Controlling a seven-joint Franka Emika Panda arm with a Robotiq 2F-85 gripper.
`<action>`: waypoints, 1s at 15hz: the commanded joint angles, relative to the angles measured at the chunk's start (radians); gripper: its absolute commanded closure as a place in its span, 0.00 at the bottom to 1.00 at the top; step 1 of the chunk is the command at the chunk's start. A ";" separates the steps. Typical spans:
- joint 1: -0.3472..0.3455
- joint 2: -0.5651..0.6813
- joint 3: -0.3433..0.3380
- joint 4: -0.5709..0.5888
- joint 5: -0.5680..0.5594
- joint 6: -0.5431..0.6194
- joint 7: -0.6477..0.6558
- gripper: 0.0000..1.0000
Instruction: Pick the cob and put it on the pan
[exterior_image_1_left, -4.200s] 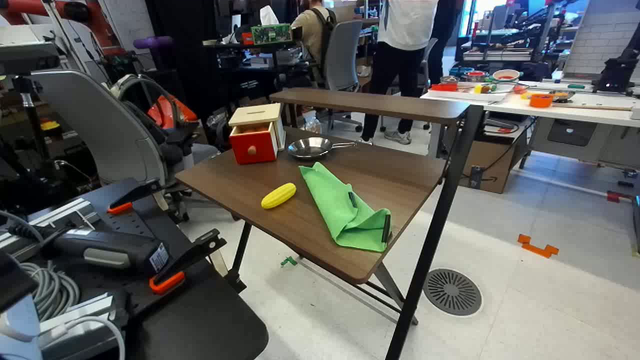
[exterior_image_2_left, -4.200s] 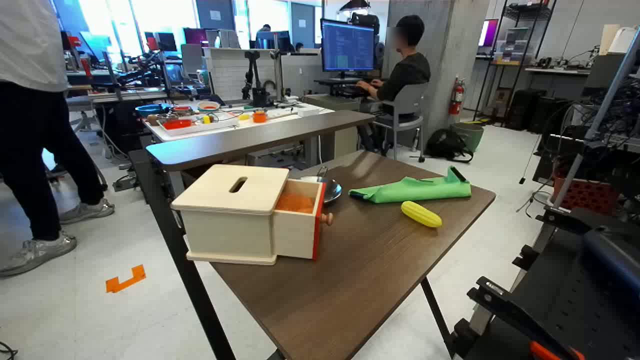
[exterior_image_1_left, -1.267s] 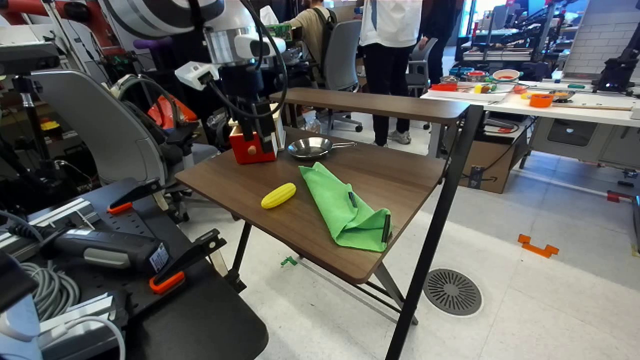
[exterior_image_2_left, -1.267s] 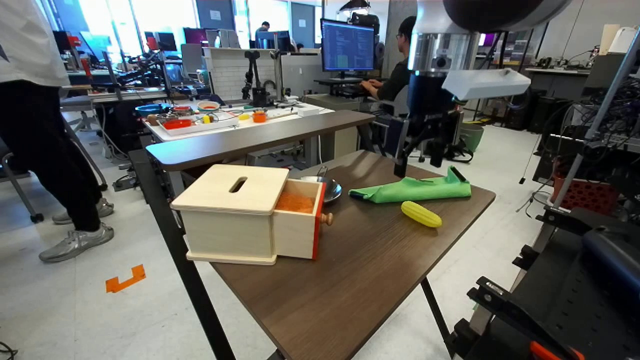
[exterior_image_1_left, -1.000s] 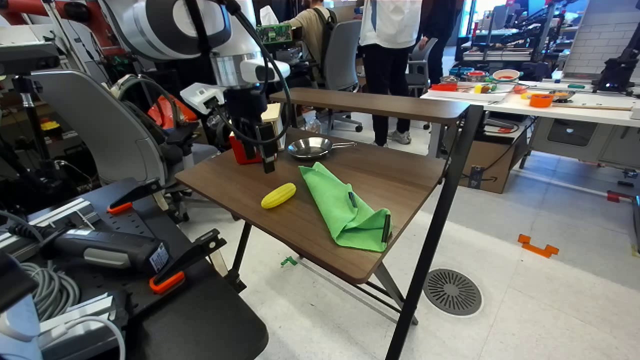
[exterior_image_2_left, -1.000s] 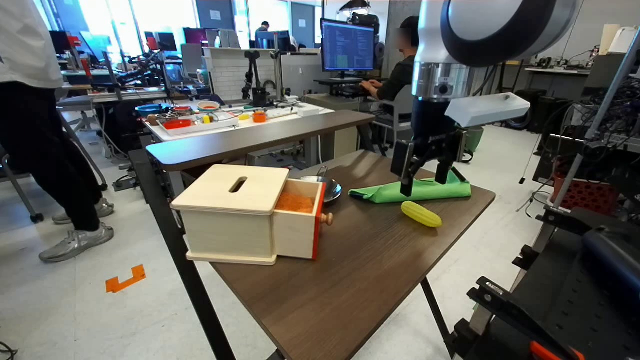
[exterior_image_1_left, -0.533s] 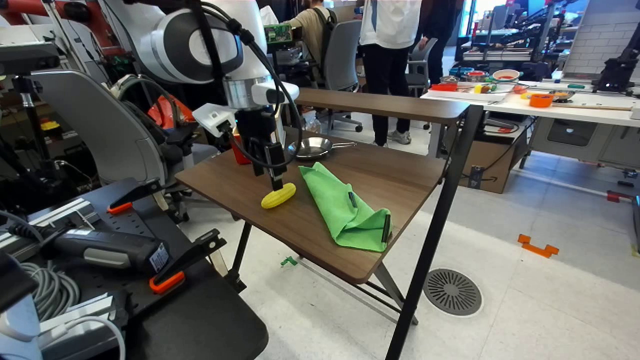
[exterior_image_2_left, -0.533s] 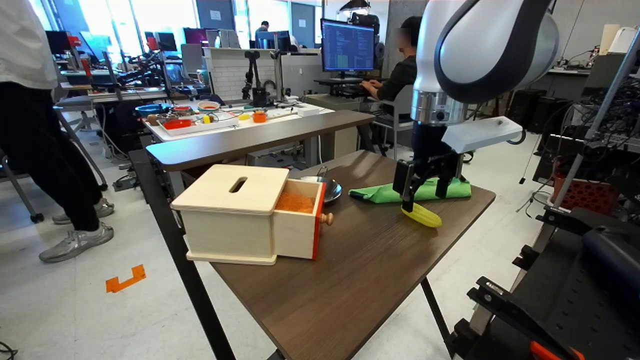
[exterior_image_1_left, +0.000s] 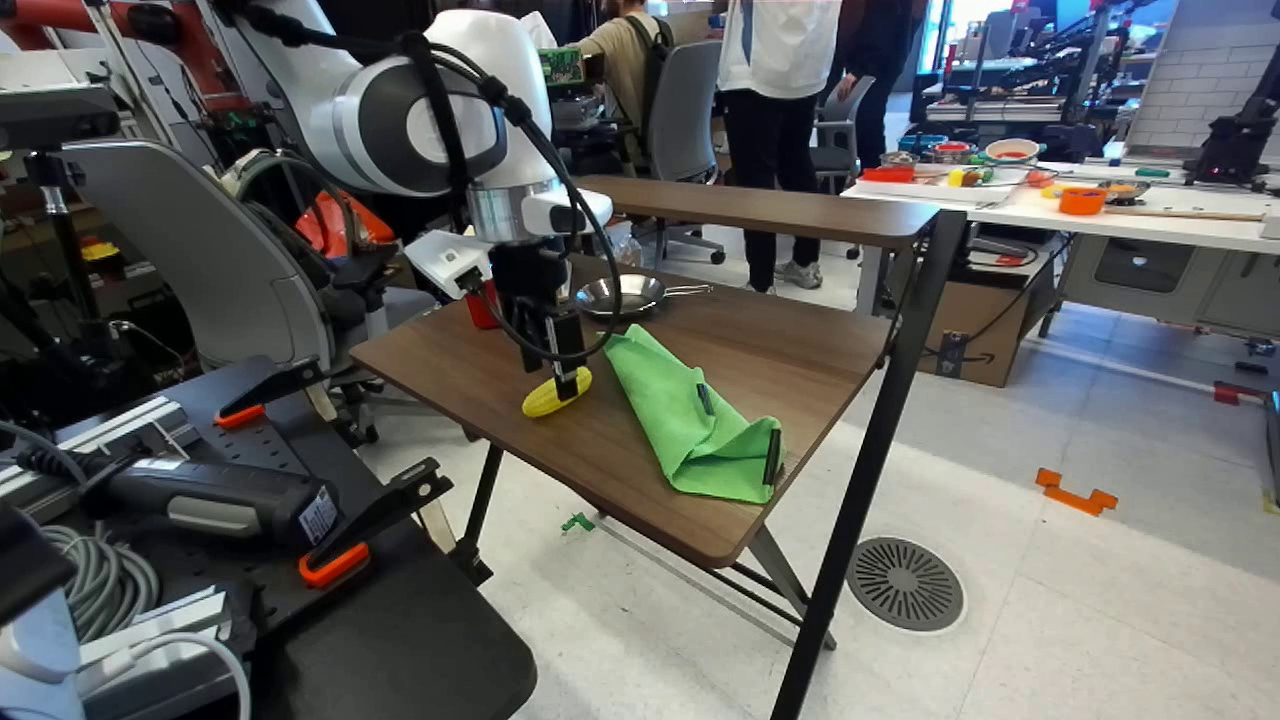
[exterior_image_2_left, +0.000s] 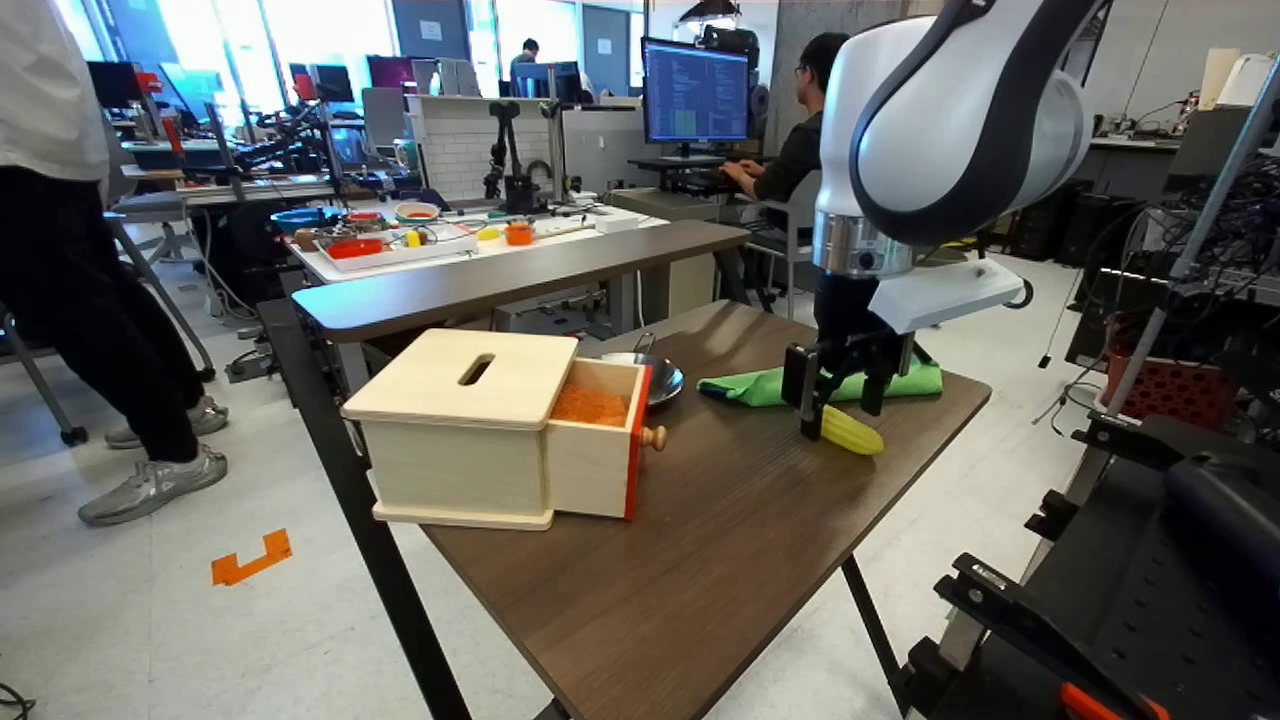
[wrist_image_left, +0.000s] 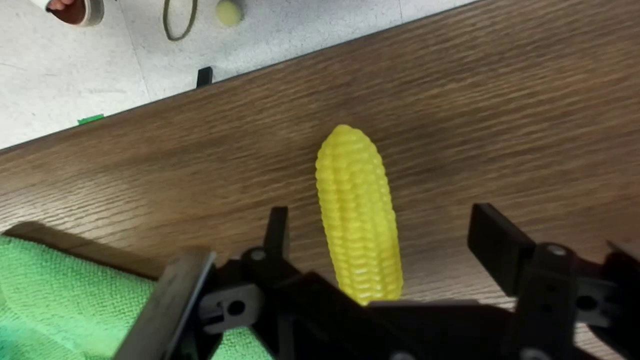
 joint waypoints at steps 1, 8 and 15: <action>0.009 0.030 -0.013 0.028 0.015 0.025 -0.013 0.41; 0.001 0.018 -0.002 0.035 0.031 0.014 -0.014 0.92; 0.024 -0.076 0.009 0.062 0.033 -0.009 -0.001 0.94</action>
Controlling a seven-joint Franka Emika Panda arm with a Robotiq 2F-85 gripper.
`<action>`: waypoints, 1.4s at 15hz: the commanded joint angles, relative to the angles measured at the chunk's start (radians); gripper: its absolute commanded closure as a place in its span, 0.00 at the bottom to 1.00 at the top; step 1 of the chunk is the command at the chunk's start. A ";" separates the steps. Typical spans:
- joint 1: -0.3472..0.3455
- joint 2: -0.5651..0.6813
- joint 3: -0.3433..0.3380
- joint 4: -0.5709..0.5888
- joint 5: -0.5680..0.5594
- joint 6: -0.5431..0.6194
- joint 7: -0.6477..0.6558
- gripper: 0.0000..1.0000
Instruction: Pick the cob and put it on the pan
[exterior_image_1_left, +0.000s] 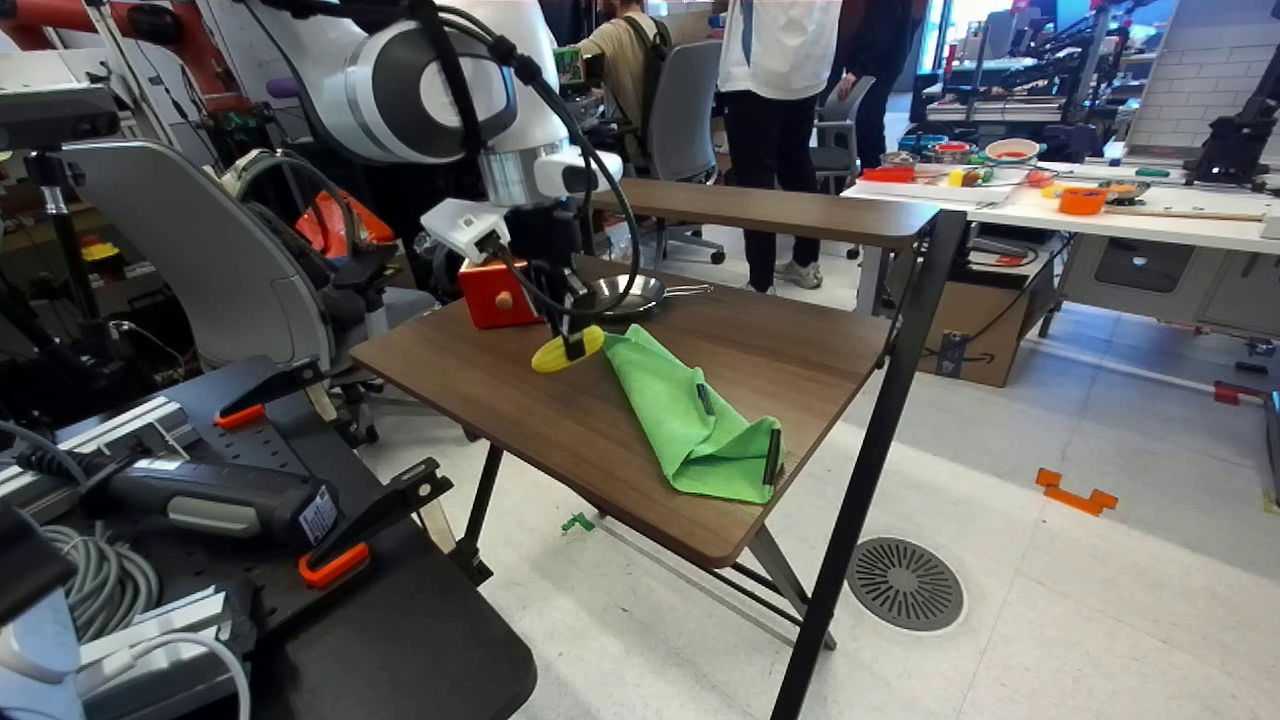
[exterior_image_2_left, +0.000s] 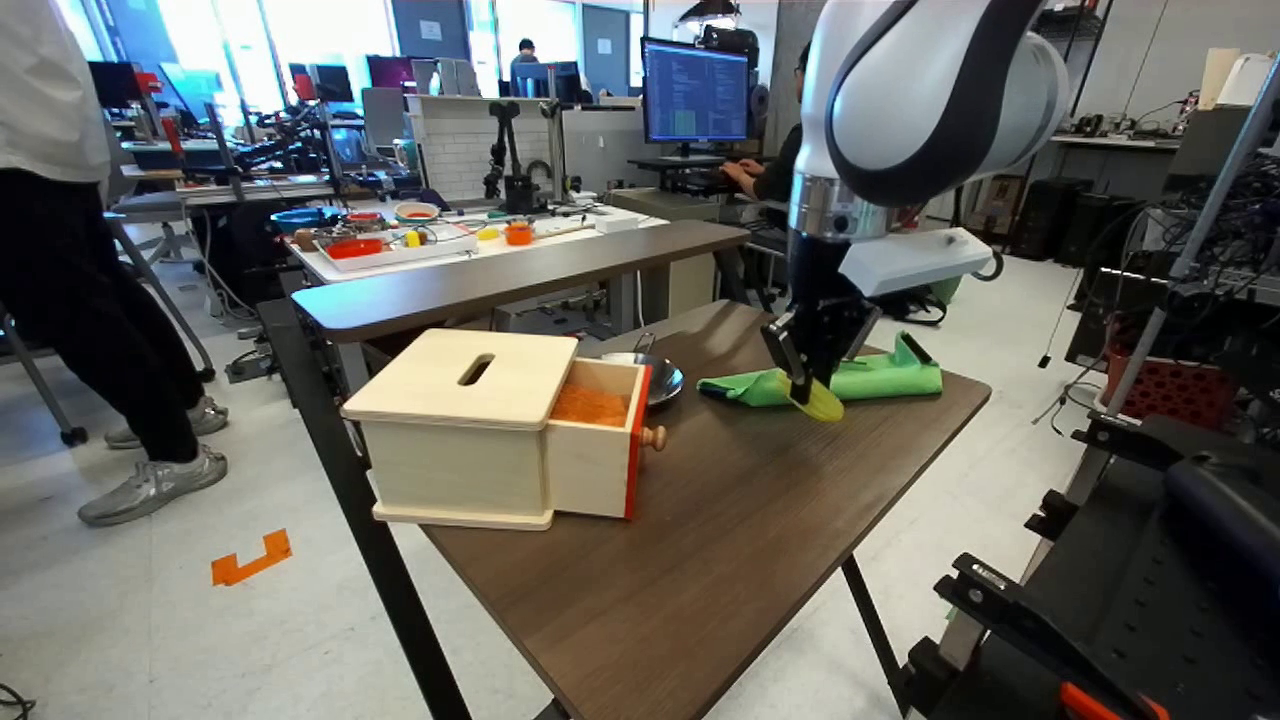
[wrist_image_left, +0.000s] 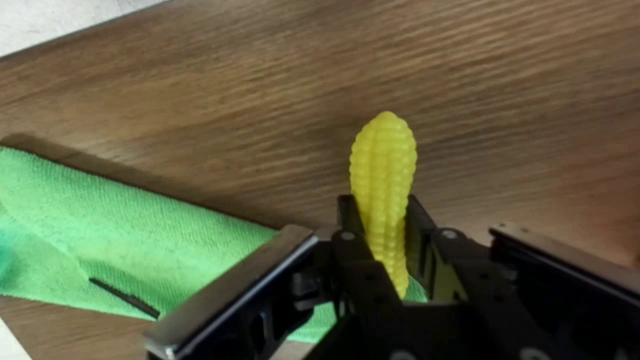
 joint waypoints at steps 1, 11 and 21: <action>0.013 -0.054 0.011 0.029 0.029 -0.011 -0.004 0.94; 0.038 0.026 0.041 0.245 0.051 -0.055 0.010 0.94; 0.056 0.243 0.058 0.504 0.072 -0.120 0.009 0.94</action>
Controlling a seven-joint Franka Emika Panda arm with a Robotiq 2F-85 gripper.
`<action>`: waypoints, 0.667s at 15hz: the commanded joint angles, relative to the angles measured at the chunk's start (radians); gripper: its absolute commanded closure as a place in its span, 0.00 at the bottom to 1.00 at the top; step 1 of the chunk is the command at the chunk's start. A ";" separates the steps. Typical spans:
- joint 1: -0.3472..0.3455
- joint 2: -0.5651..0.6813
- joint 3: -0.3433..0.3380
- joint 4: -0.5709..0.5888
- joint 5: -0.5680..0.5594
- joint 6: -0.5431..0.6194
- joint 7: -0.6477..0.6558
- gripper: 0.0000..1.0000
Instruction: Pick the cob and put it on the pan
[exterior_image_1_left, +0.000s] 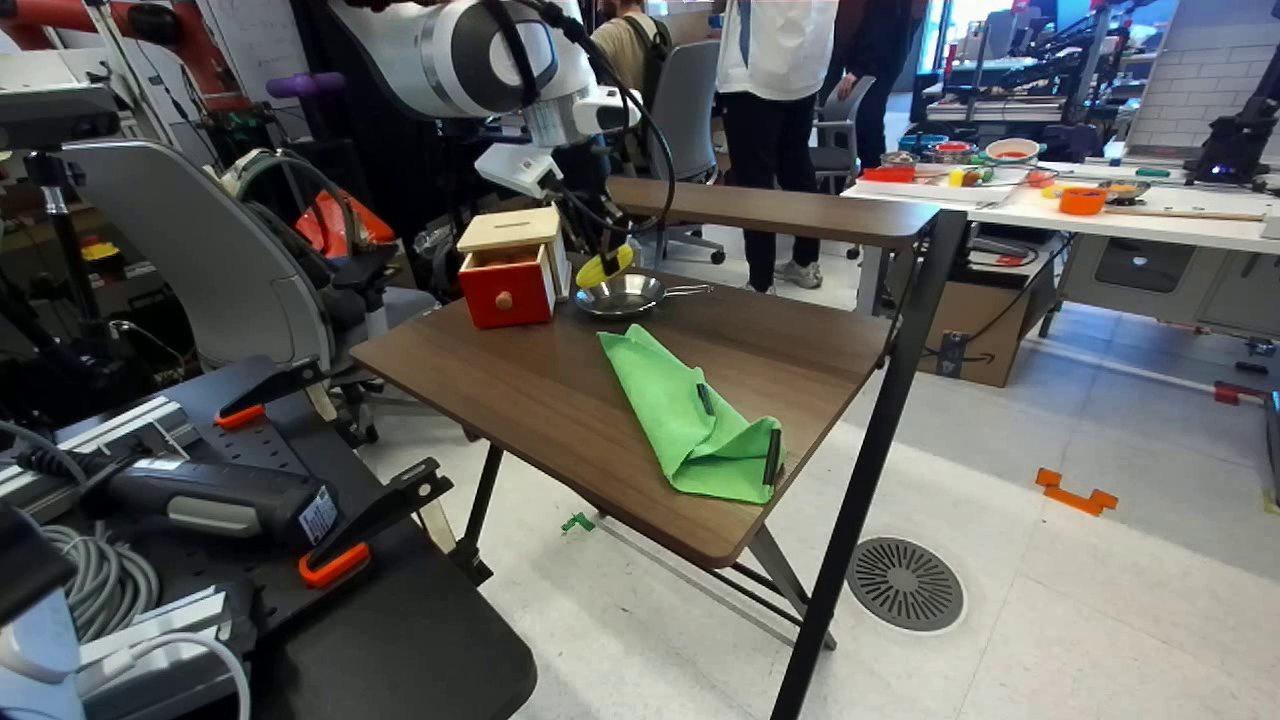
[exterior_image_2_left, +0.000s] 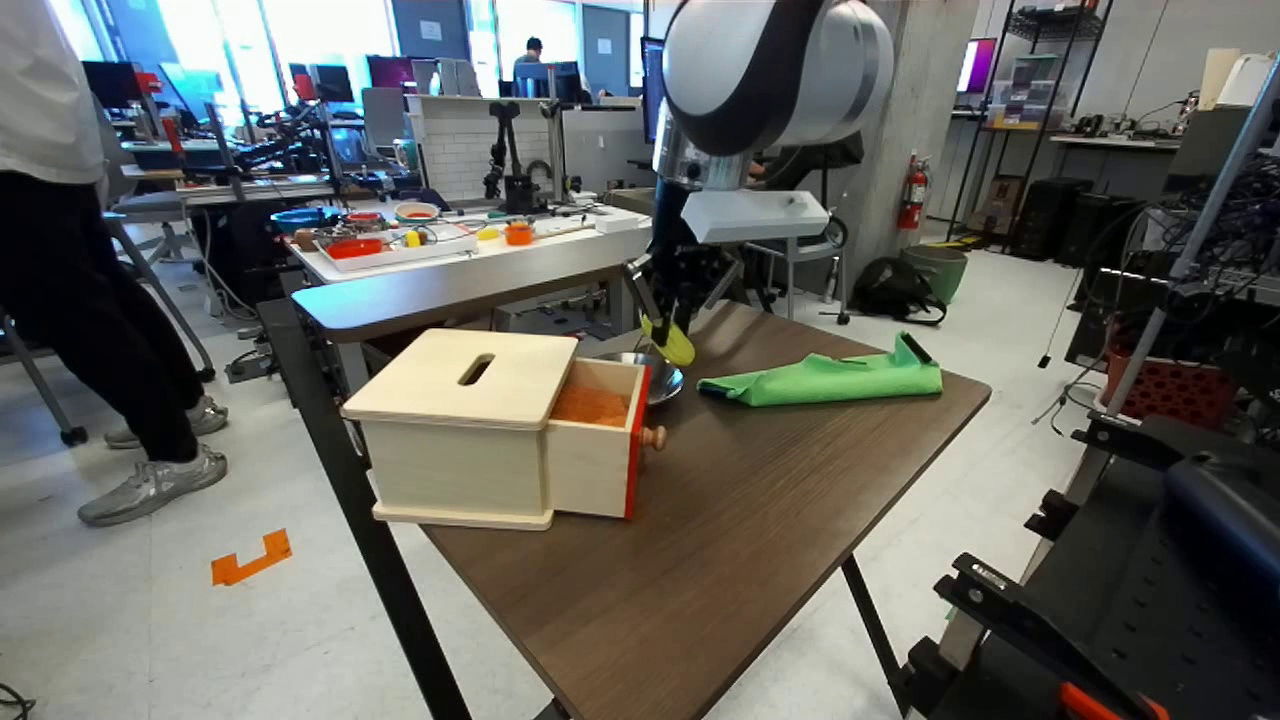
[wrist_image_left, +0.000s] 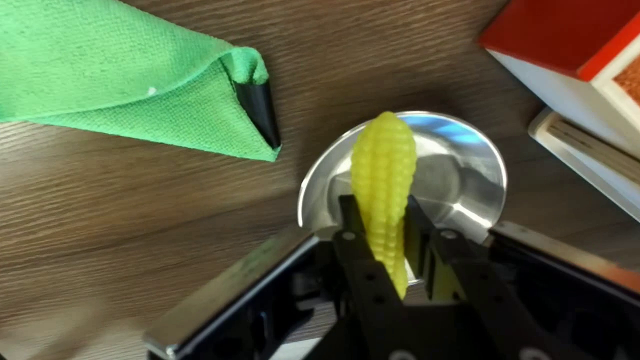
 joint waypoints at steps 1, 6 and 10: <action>0.003 0.100 0.006 0.141 0.033 -0.065 0.000 0.94; 0.013 0.190 -0.001 0.267 0.039 -0.123 0.012 0.94; 0.016 0.245 -0.003 0.344 0.038 -0.172 0.020 0.90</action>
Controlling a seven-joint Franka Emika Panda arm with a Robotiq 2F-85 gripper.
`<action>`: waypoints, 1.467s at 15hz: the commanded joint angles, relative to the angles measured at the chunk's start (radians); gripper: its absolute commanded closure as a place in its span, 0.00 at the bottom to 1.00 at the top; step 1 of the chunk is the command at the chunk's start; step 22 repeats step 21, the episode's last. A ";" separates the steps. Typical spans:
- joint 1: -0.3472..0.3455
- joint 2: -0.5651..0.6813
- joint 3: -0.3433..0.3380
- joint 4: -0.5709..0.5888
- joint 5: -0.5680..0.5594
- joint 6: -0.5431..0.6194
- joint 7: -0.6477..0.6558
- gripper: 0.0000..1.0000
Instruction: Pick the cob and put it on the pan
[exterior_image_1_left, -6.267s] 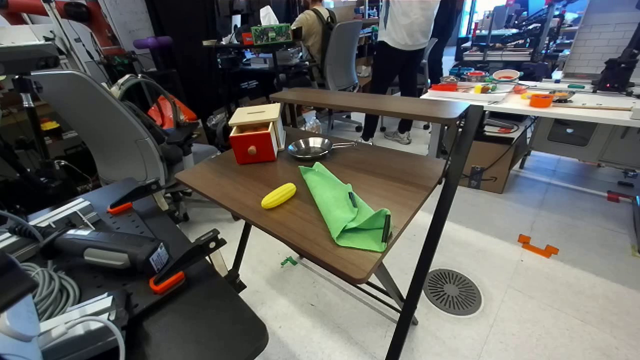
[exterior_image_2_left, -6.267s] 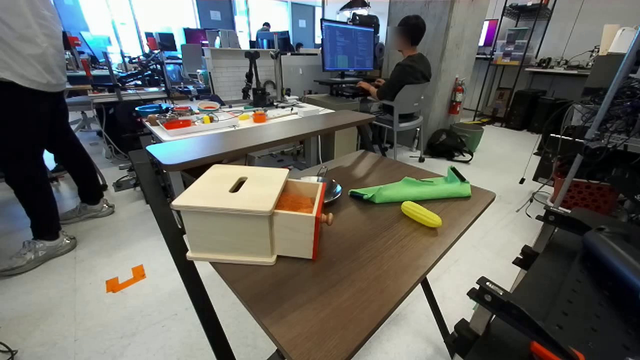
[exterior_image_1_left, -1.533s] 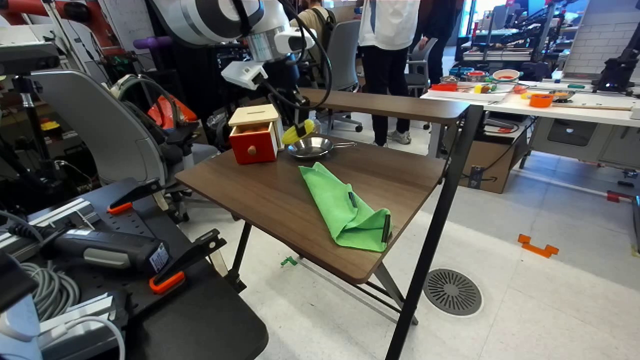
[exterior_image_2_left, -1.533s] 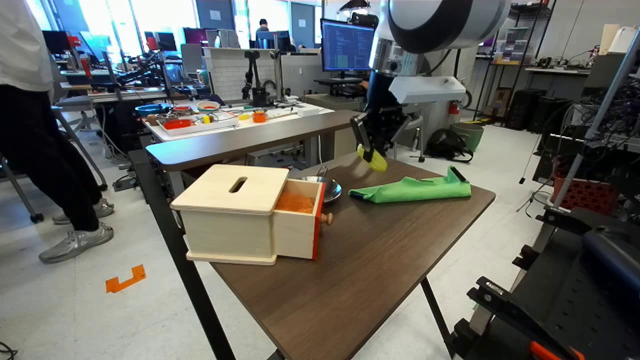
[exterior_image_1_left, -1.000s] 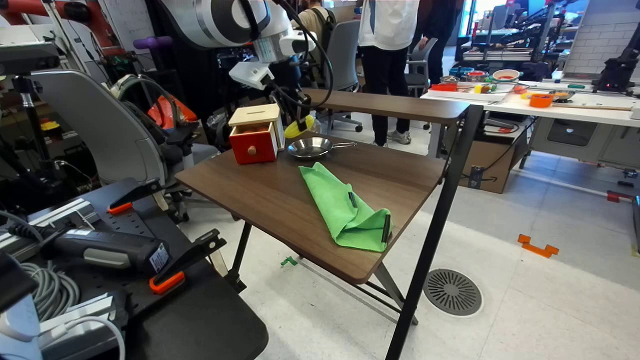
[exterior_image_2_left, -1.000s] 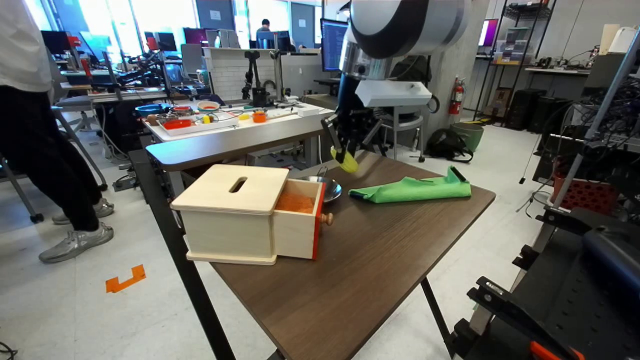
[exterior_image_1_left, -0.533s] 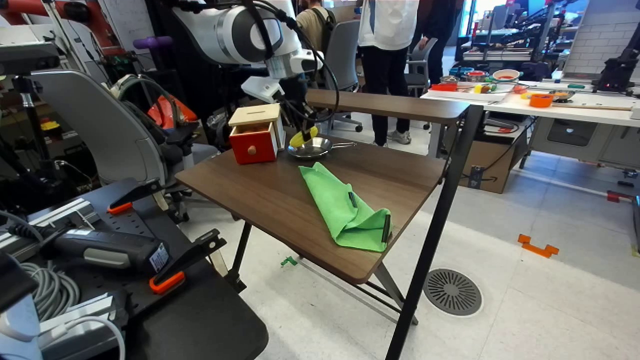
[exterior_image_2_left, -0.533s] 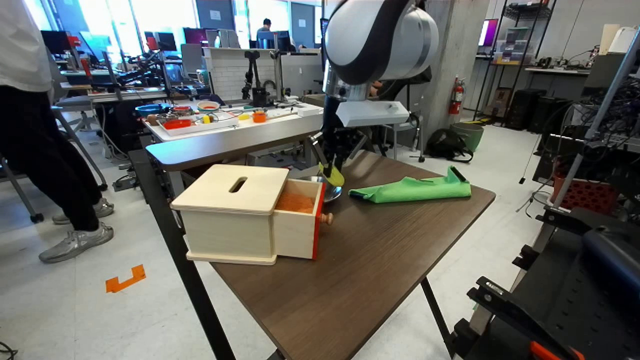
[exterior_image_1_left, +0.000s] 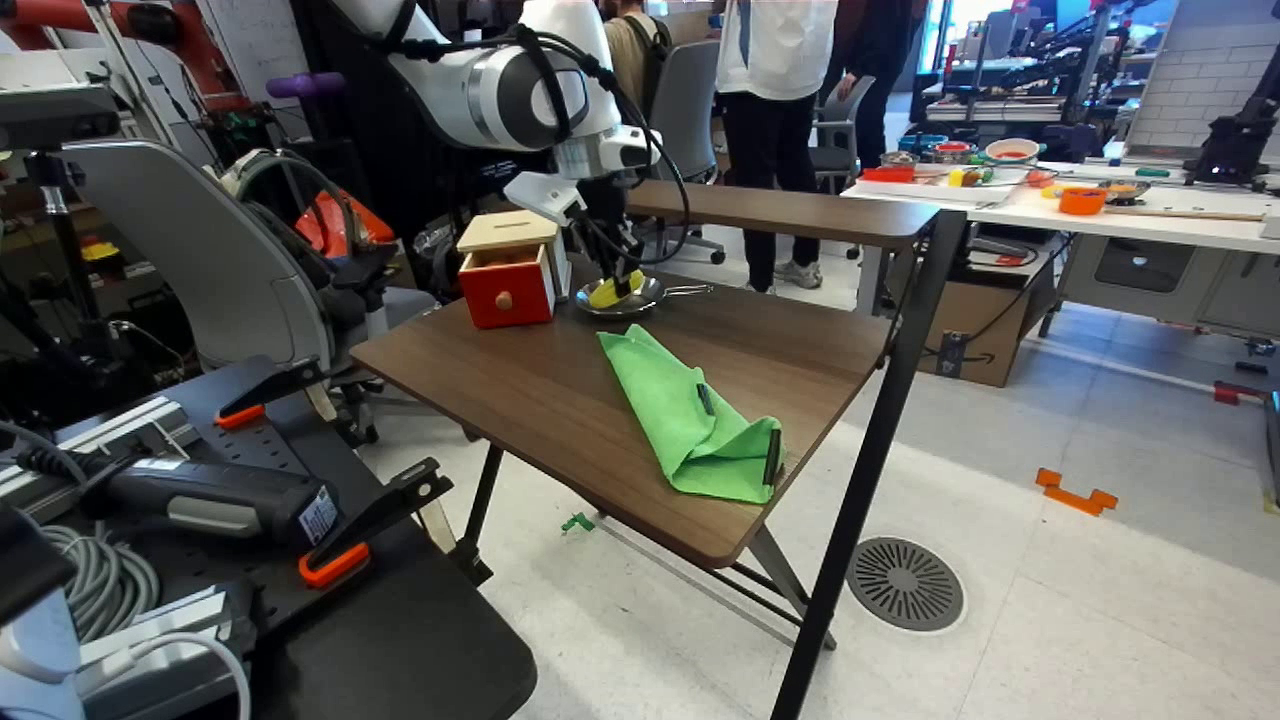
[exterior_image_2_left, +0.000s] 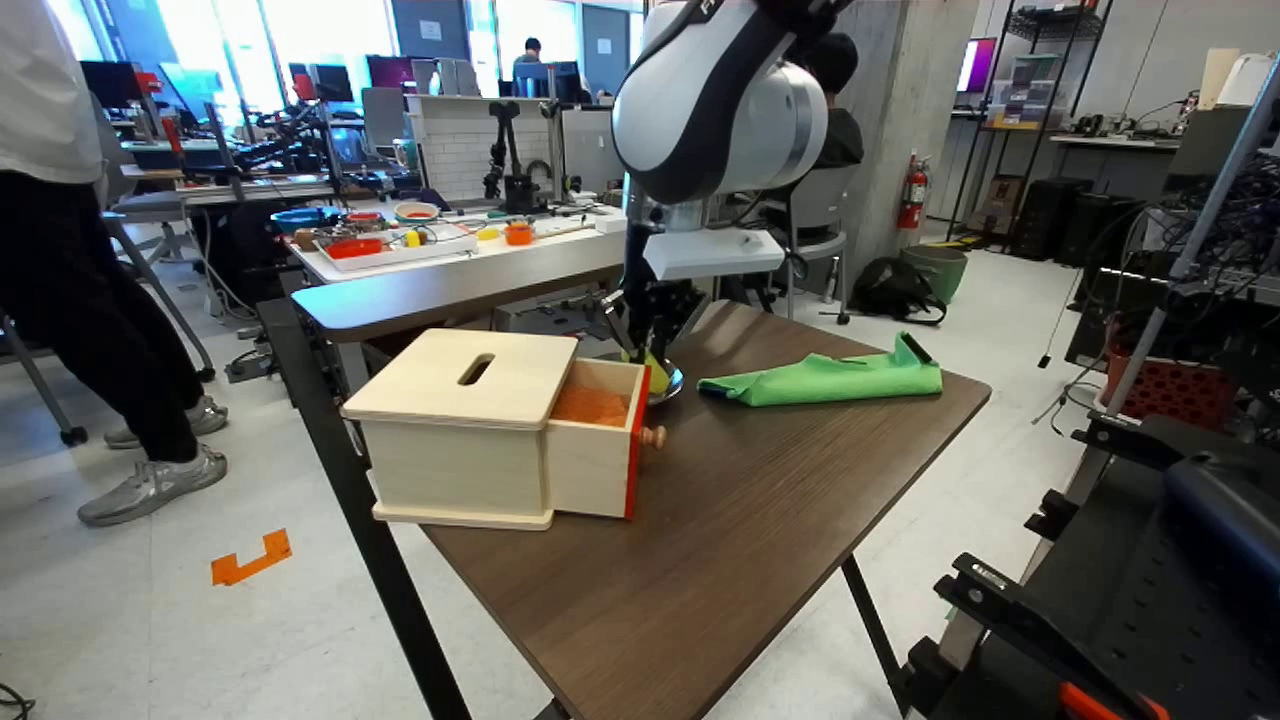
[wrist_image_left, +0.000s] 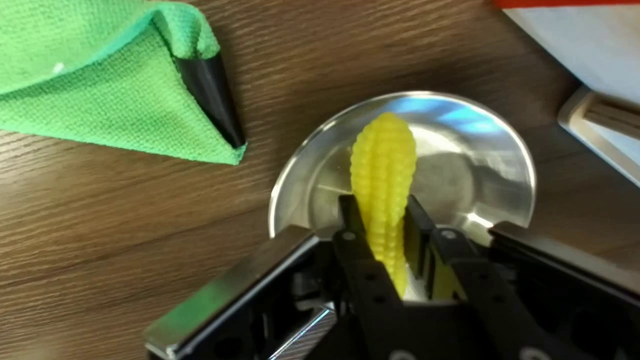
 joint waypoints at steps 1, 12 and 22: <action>0.010 0.066 -0.005 0.108 0.016 -0.071 0.010 0.51; -0.012 0.022 0.018 0.113 0.047 -0.099 0.004 0.00; -0.044 -0.092 0.063 0.031 0.119 -0.102 -0.044 0.00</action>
